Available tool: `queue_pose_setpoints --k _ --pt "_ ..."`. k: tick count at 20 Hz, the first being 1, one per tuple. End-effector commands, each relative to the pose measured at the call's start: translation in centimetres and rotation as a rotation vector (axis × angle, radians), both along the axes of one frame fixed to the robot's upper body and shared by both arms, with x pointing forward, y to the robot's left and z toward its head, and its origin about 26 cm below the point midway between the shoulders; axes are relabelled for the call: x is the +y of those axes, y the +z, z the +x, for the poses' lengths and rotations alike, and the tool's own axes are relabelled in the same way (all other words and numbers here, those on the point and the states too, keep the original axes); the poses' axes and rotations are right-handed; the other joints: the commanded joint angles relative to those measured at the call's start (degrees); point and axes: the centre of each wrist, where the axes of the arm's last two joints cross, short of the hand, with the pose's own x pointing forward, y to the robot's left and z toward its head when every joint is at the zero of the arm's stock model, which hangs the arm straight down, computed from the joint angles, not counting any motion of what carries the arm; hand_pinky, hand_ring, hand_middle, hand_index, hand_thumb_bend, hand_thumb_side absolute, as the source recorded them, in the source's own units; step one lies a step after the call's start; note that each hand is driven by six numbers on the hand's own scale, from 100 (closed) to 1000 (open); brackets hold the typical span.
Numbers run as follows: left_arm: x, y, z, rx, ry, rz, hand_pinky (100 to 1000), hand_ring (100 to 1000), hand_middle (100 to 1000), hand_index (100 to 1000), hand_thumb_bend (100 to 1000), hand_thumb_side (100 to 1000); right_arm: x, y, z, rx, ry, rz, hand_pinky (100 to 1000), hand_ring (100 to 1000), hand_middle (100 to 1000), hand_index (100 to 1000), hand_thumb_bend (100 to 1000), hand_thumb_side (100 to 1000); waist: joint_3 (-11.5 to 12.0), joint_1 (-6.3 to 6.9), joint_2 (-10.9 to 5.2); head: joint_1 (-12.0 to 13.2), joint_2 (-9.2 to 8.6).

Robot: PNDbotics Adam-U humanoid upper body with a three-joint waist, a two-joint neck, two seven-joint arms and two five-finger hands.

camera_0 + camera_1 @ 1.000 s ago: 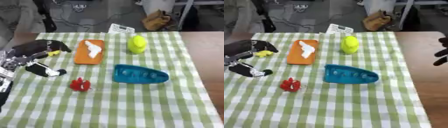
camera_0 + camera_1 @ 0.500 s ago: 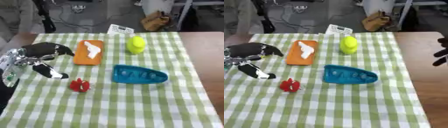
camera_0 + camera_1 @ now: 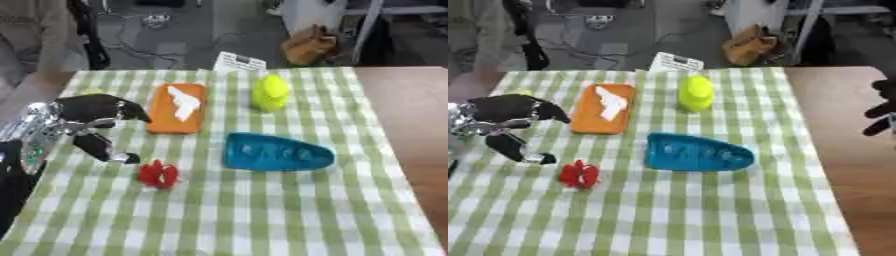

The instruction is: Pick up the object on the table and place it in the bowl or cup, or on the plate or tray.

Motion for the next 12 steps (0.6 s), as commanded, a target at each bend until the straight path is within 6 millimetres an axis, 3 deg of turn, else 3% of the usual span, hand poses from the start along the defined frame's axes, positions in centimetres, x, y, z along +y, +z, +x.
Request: queue_pose_setpoints --k 1,11,12 --pt "-0.4 1.3 0.8 0.083 -0.162 0.203 726 817 821 941 655 925 -0.2 1.1 -0.2 -0.034 0.007 -0.029 492 598 735 697 100 707 0.01 0.28 -1.78 0.06 -0.56" --pt "-2.5 0.4 1.8 0.076 -0.185 0.272 724 824 823 938 716 960 -0.1 1.1 -0.2 -0.033 0.009 -0.028 492 598 735 697 100 707 0.03 0.23 -1.82 0.09 -0.46" --pt "-2.6 0.3 1.9 0.078 -0.188 0.284 734 838 828 942 768 976 -0.1 1.1 -0.2 -0.033 0.009 -0.029 492 598 735 697 100 707 0.00 0.24 -1.83 0.09 -0.46"
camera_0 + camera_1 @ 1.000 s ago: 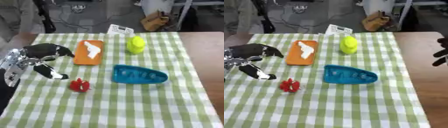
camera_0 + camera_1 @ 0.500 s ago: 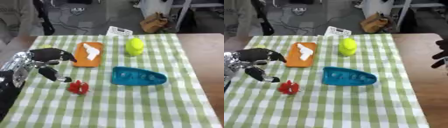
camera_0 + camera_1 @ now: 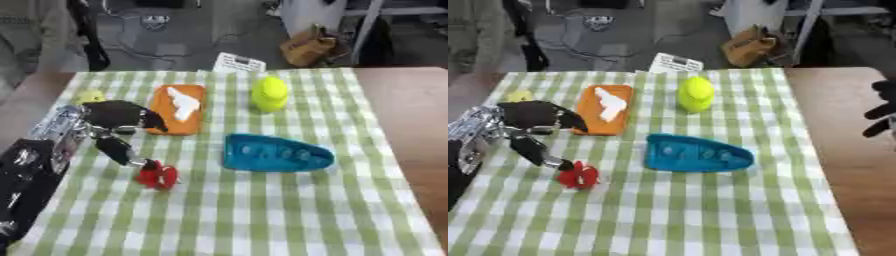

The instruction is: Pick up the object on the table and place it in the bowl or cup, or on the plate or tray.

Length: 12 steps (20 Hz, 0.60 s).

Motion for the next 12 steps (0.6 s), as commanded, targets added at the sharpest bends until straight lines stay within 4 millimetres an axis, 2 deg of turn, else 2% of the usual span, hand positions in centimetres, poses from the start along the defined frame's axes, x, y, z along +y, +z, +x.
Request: queue_pose_setpoints --k 1,5,6,12 --pt "-0.4 1.3 0.6 0.079 -0.134 0.195 734 838 828 942 768 976 -0.1 1.1 -0.2 -0.033 0.009 -0.028 492 598 735 697 100 707 -0.02 0.24 -1.84 -0.02 -0.47" --pt "-1.1 0.9 0.7 0.100 -0.145 0.251 741 844 831 943 804 969 -0.1 1.1 -0.2 -0.033 0.011 -0.029 492 598 735 697 100 707 -0.09 0.23 -1.83 -0.07 -0.61" --pt "-1.2 0.8 0.7 0.106 -0.146 0.261 749 851 833 936 825 997 -0.1 1.1 -0.2 -0.033 0.010 -0.029 492 597 735 697 100 707 -0.11 0.24 -1.84 -0.10 -0.69" --pt "-1.5 0.3 0.9 0.155 -0.145 0.317 753 854 833 936 850 1000 -0.1 1.1 -0.2 -0.032 0.012 -0.028 492 597 735 697 100 706 -0.22 0.29 -1.88 -0.29 -1.18"
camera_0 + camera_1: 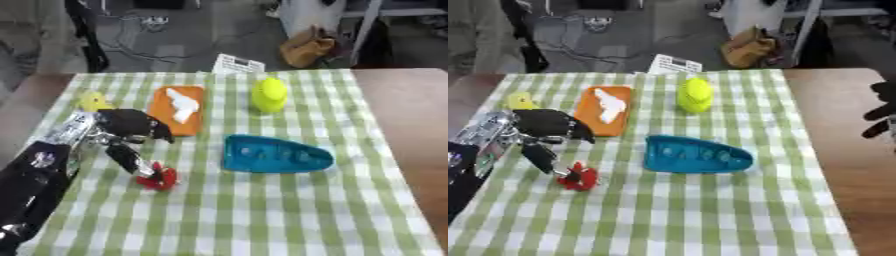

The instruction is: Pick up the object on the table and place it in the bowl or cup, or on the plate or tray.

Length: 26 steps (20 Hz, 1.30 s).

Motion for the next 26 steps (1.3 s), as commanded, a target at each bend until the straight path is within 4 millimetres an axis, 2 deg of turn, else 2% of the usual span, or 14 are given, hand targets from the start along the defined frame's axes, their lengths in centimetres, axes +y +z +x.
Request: queue_pose_setpoints --k 1,4,8,12,18,19,22,23,24,25,26 --pt "0.1 1.3 0.4 0.125 -0.133 0.212 753 854 833 936 850 1000 -0.1 1.1 -0.2 -0.034 0.010 -0.027 492 597 735 697 100 706 -0.11 0.28 -1.85 -0.16 -0.96" --pt "0.2 1.1 0.4 0.136 -0.129 0.228 751 852 826 926 860 1000 -0.1 1.1 -0.2 -0.035 0.010 -0.028 492 597 735 697 100 706 -0.15 0.27 -1.85 -0.15 -1.11" --pt "0.5 0.7 0.1 0.148 -0.122 0.251 751 840 793 903 833 863 -0.1 1.1 -0.2 -0.035 0.010 -0.028 492 597 735 697 100 706 -0.19 0.30 -1.82 -0.11 -1.25" --pt "0.8 0.2 -0.5 0.169 -0.122 0.276 757 839 777 890 879 957 -0.1 1.2 -0.2 -0.037 0.011 -0.028 491 597 735 697 100 706 -0.18 0.33 -1.80 -0.14 -1.34" --pt "0.6 0.1 -0.8 0.196 -0.131 0.299 754 832 762 877 884 979 -0.1 1.2 -0.2 -0.037 0.013 -0.029 491 597 735 697 100 706 -0.08 0.30 -1.83 -0.08 -1.52" --pt "0.5 0.1 -0.8 0.202 -0.133 0.304 753 831 756 870 876 937 -0.1 1.2 -0.2 -0.037 0.013 -0.029 491 597 735 697 100 706 -0.09 0.29 -1.82 -0.03 -1.56" --pt "0.3 0.1 -0.8 0.210 -0.135 0.312 753 830 753 867 869 907 -0.1 1.2 -0.2 -0.037 0.012 -0.029 491 597 735 697 100 706 -0.11 0.27 -1.79 -0.01 -1.59" --pt "0.3 0.1 -0.8 0.210 -0.135 0.313 752 829 755 870 851 842 -0.1 1.2 -0.2 -0.037 0.012 -0.028 491 597 735 697 100 706 -0.13 0.28 -1.78 -0.04 -1.59" --pt "0.3 0.1 -0.8 0.208 -0.136 0.313 752 829 755 870 851 842 -0.1 1.2 -0.2 -0.037 0.013 -0.028 491 597 735 697 100 706 -0.15 0.30 -1.77 -0.08 -1.58" --pt "0.3 0.1 -0.8 0.206 -0.135 0.309 749 824 768 897 790 711 -0.1 1.2 -0.2 -0.037 0.012 -0.028 491 597 735 697 100 706 -0.16 0.31 -1.76 -0.14 -1.60" --pt "0.4 0.0 -0.9 0.205 -0.133 0.304 749 824 768 897 790 711 -0.1 1.2 -0.2 -0.037 0.011 -0.028 491 597 735 697 100 706 -0.18 0.31 -1.76 -0.16 -1.62"
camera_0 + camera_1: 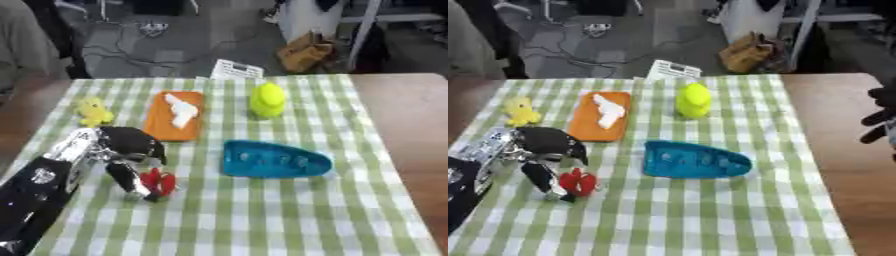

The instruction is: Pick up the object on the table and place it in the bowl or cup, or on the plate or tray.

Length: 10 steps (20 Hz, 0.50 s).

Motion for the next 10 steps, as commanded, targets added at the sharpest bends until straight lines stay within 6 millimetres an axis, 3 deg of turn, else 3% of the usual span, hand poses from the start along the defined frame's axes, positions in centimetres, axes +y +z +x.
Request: queue_pose_setpoints --k 1,10 --pt "0.97 1.41 0.07 0.149 -0.174 0.228 745 815 765 924 704 498 -0.10 1.17 -0.17 -0.037 0.009 -0.027 491 597 735 697 100 706 -0.05 0.31 -1.76 -0.10 -0.68" --pt "1.03 1.10 0.03 0.124 -0.179 0.185 742 802 754 929 643 478 -0.09 1.16 -0.17 -0.037 0.009 -0.026 491 597 735 696 100 706 -0.04 0.29 -1.76 -0.23 -0.92"
